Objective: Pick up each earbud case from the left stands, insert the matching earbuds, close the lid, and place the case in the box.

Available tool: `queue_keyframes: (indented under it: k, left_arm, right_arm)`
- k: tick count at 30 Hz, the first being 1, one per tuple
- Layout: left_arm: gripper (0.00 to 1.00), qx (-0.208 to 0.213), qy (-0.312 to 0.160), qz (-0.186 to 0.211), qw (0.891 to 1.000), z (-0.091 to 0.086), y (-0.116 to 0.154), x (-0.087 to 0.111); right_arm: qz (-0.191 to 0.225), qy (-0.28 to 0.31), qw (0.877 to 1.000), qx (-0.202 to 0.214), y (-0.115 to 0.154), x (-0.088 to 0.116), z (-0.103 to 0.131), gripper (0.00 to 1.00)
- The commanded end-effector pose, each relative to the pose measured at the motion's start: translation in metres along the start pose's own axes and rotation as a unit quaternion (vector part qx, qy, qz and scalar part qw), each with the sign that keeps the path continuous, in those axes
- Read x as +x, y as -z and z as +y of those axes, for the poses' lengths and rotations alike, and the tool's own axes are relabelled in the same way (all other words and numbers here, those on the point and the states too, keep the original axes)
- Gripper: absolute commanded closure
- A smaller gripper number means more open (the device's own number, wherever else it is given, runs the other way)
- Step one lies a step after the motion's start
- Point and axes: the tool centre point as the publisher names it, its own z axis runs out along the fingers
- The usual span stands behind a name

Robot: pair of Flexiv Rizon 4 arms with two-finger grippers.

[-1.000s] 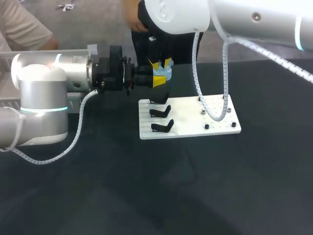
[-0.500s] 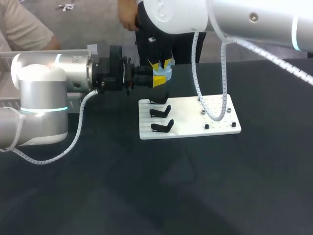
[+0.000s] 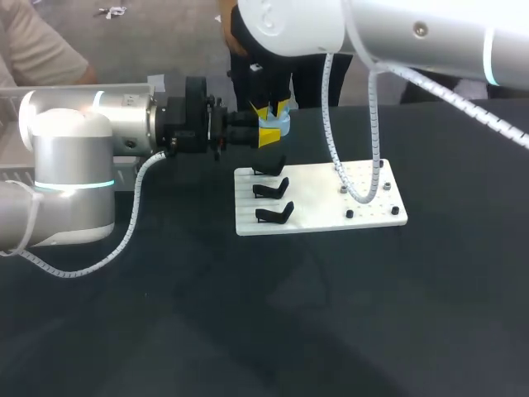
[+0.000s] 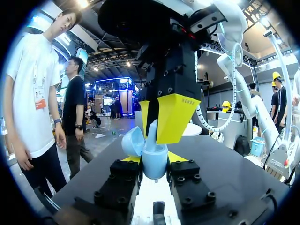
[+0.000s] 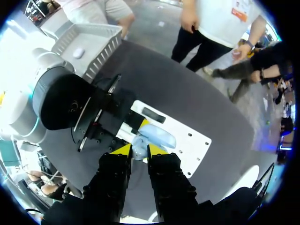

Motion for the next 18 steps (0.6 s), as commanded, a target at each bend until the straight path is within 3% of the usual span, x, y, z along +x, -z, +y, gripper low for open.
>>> queue_keyframes:
  k: [1, 18]
  left_arm:
    - [1.0, -0.003, -0.002, -0.002, 1.0, -0.0017, -0.0005, 0.0011]
    - [1.0, -0.003, -0.002, -0.002, 1.0, -0.0017, -0.0005, 0.0011]
  right_arm:
    - [0.005, 0.001, 1.0, -0.001, -0.0004, -0.0041, -0.0004, 1.0]
    - [0.011, 0.0, 1.0, -0.001, -0.0039, -0.0039, -0.0004, 1.0]
